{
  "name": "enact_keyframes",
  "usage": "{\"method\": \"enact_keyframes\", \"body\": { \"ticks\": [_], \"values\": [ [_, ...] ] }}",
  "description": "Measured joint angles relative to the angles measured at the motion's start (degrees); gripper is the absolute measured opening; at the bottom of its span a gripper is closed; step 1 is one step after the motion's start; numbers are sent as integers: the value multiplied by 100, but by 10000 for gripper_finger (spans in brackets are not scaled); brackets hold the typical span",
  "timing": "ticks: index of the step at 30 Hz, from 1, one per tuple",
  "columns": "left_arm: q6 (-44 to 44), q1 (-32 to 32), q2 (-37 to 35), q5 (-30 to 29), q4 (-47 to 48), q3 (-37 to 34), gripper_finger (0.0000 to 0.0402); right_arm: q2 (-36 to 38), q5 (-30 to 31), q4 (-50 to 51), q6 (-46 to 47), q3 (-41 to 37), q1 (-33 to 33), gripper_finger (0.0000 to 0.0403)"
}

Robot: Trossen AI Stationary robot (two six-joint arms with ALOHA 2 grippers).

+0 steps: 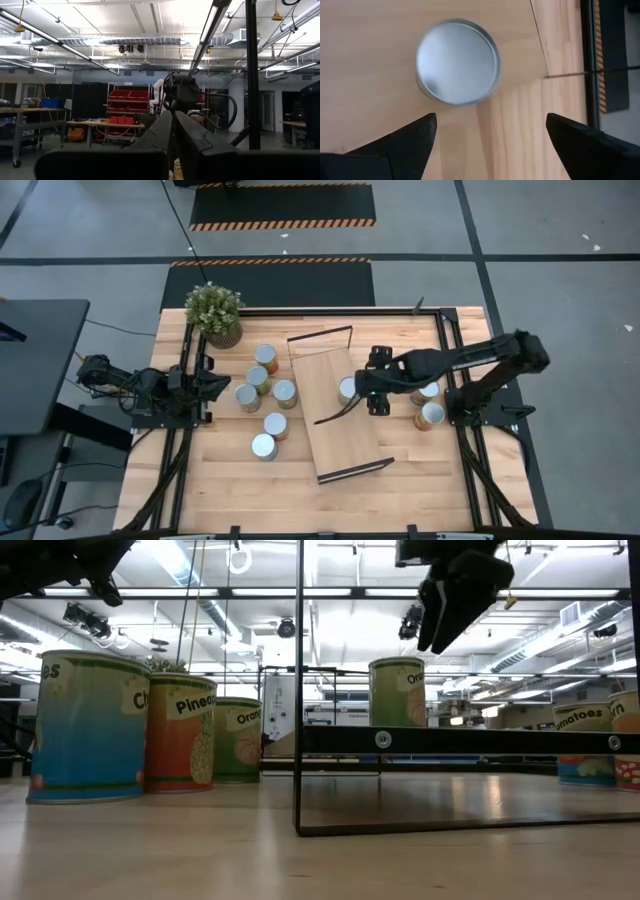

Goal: Pick and place cans onto a shelf
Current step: Put the right canned oranges on the shelf

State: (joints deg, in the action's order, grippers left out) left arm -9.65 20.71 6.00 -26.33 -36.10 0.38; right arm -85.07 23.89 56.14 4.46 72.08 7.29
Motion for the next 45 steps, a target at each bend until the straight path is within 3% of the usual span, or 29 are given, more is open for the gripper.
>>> {"method": "enact_keyframes", "body": {
  "ticks": [9, 14, 18, 24, 29, 36, 45],
  "values": [
    [3, -1, 0, 0, -6, 0, 27, 125, 430, -1258, -560, -845, -99, 384],
    [4, -2, 0, 0, -9, 0, 27, 69, 1285, -1715, -1006, -850, -542, 384],
    [7, 0, 0, 0, -7, 0, 27, 152, 1057, -1706, -1092, -850, -769, 384],
    [7, -1, 0, 0, -6, 0, 27, 394, 534, -1597, -751, -850, -521, 384],
    [2, 0, 0, 0, -4, 0, 27, 273, 538, -1920, -359, -848, -210, 384],
    [7, 0, 0, 0, 2, 0, 27, -232, 1703, -2623, -963, -848, 468, 384],
    [7, -1, 0, 0, 2, 0, 27, -541, 1973, -2887, -1329, -859, 297, 375]
  ]
}}
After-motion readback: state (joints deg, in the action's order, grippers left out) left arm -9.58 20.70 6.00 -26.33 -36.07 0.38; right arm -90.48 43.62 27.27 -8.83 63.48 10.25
